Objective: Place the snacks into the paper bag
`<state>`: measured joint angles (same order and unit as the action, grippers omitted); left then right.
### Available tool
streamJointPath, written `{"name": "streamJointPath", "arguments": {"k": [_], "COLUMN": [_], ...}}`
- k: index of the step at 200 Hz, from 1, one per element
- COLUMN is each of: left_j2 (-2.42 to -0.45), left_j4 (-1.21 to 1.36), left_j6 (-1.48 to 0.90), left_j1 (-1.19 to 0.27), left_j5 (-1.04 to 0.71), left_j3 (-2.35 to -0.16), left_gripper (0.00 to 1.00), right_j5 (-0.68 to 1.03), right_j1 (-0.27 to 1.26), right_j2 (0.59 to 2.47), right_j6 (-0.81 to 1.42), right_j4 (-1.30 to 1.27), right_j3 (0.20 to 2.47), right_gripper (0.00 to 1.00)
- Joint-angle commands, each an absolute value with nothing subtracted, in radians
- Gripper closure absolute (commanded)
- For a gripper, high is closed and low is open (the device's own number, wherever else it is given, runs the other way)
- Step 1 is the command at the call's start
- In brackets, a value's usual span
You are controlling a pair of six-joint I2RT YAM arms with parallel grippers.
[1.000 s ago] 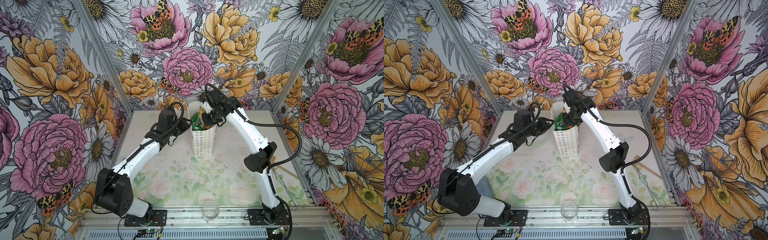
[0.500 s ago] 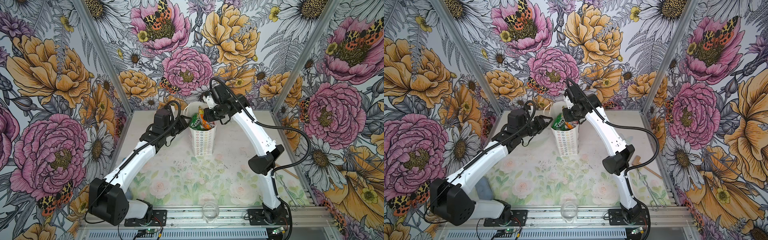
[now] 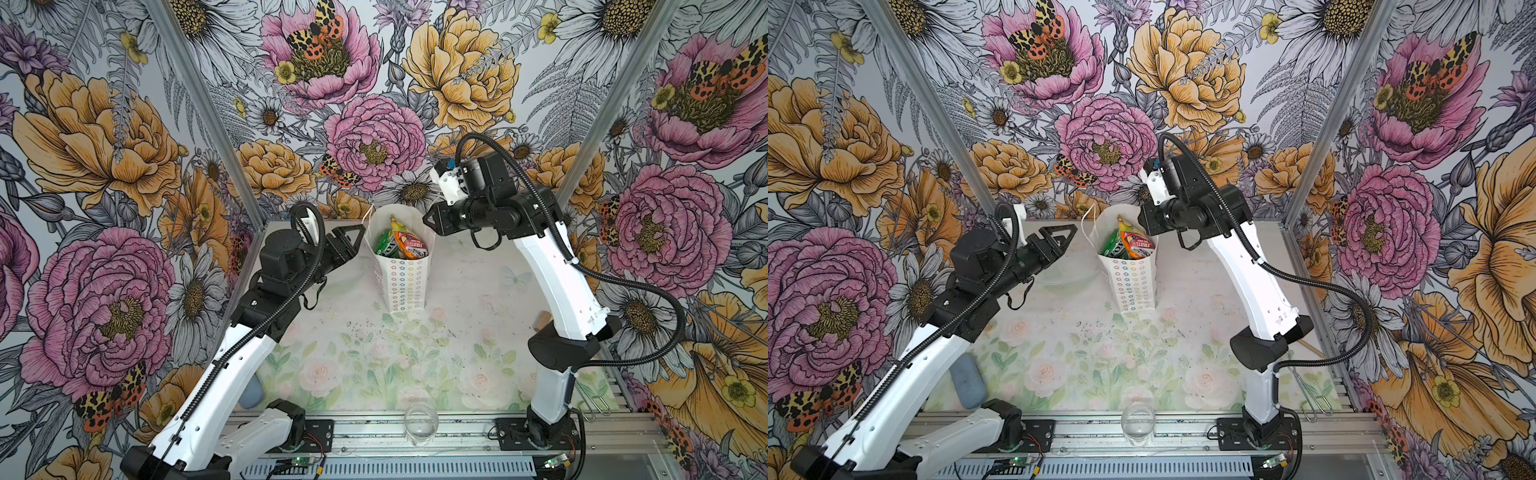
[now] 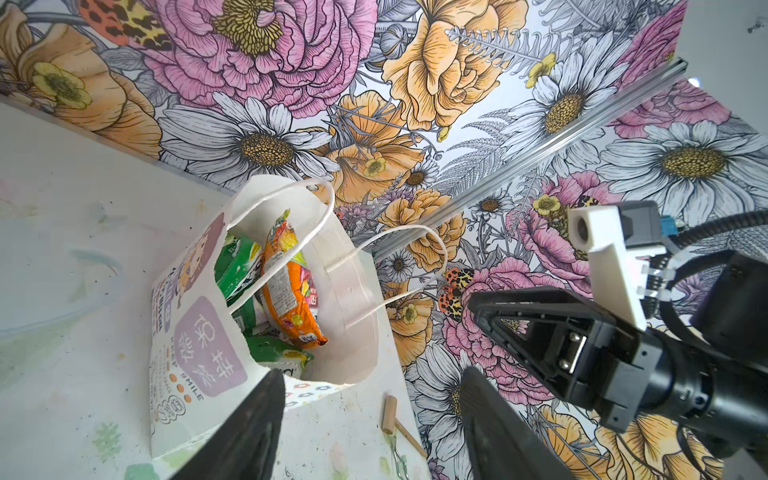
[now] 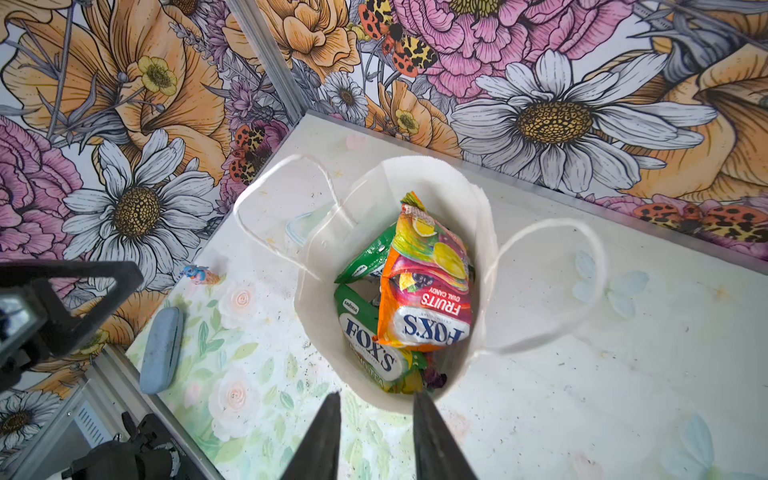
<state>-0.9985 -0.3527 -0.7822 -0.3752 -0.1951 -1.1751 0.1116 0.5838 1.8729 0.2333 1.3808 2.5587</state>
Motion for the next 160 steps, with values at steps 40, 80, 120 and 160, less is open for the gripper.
{"name": "streamJointPath", "arguments": {"k": [40,80,120,160], "left_j2": [-0.88,-0.795,-0.715,-0.664], "left_j4": [-0.44,-0.438,-0.365,-0.226], "left_j6": [-0.727,-0.649,-0.514,-0.395], "left_j1": [-0.298,-0.257,-0.238,-0.21], "left_j5": [-0.067,0.038,0.151,0.157], "left_j3": [-1.069,-1.011,-0.917,-0.785], "left_gripper": [0.01,0.01,0.01,0.01], "right_j5": [-0.088,-0.04,0.062,0.123], "right_j1": [0.531,0.389,0.173,0.028], "right_j2": [1.551,1.284,1.152,1.101], "right_j6": [0.098,0.093,0.096,0.073], "right_j4": [1.203,0.994,0.905,0.772], "right_j3": [2.127,1.769,1.545,1.359], "right_gripper": [0.66,0.61,0.57,0.55]}}
